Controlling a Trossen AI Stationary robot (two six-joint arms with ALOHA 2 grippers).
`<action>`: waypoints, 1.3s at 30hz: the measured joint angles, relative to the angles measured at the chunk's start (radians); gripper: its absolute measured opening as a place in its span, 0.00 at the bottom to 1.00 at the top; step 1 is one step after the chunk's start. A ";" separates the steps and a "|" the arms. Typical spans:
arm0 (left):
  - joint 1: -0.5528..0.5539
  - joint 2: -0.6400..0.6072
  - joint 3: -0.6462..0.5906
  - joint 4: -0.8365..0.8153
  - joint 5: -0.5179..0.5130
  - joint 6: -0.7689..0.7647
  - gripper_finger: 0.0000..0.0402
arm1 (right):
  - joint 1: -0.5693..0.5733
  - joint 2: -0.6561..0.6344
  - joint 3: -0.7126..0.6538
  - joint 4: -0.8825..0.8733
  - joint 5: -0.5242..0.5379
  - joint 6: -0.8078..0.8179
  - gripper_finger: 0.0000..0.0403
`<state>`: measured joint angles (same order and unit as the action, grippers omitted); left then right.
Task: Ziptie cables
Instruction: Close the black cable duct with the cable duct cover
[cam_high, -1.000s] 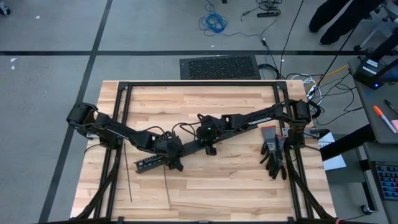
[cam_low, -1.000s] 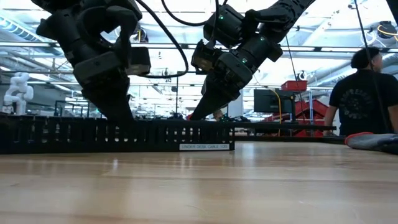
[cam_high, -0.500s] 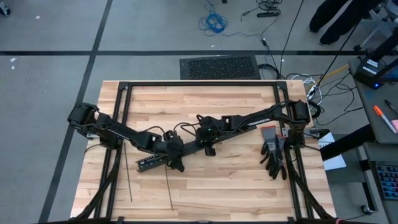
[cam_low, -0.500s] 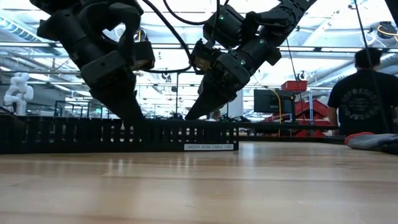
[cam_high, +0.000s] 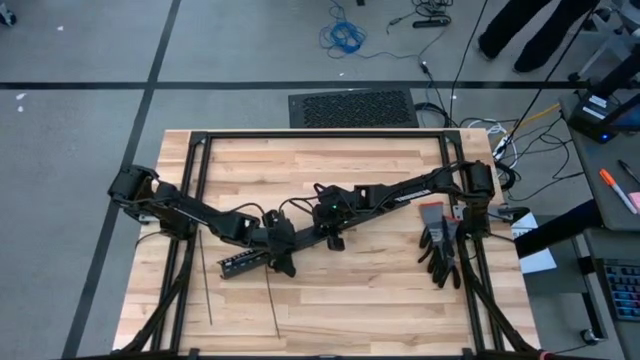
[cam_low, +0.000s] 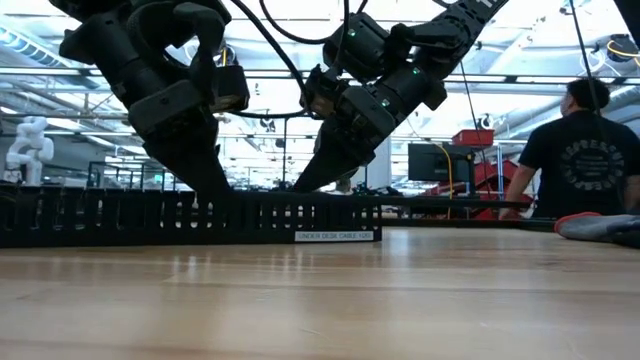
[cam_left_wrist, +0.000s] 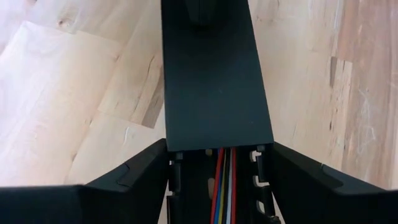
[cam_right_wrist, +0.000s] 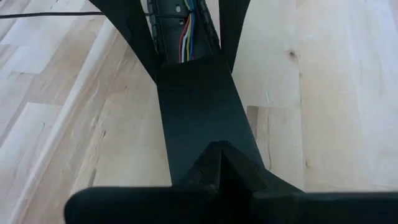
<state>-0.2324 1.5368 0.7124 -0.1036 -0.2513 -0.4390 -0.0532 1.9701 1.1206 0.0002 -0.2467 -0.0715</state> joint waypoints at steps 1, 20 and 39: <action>0.001 0.000 0.000 0.000 0.003 0.000 0.62 | 0.000 0.000 0.000 0.003 0.001 0.000 0.00; 0.004 -0.001 0.000 -0.006 0.007 0.002 0.62 | 0.001 -0.028 -0.004 0.035 0.009 -0.052 0.00; 0.056 -0.003 0.004 -0.007 -0.071 0.222 0.62 | 0.000 -0.185 -0.006 -0.005 0.132 -0.073 0.33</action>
<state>-0.1763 1.5337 0.7161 -0.1102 -0.3224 -0.2175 -0.0532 1.7856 1.1149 -0.0049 -0.1143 -0.1449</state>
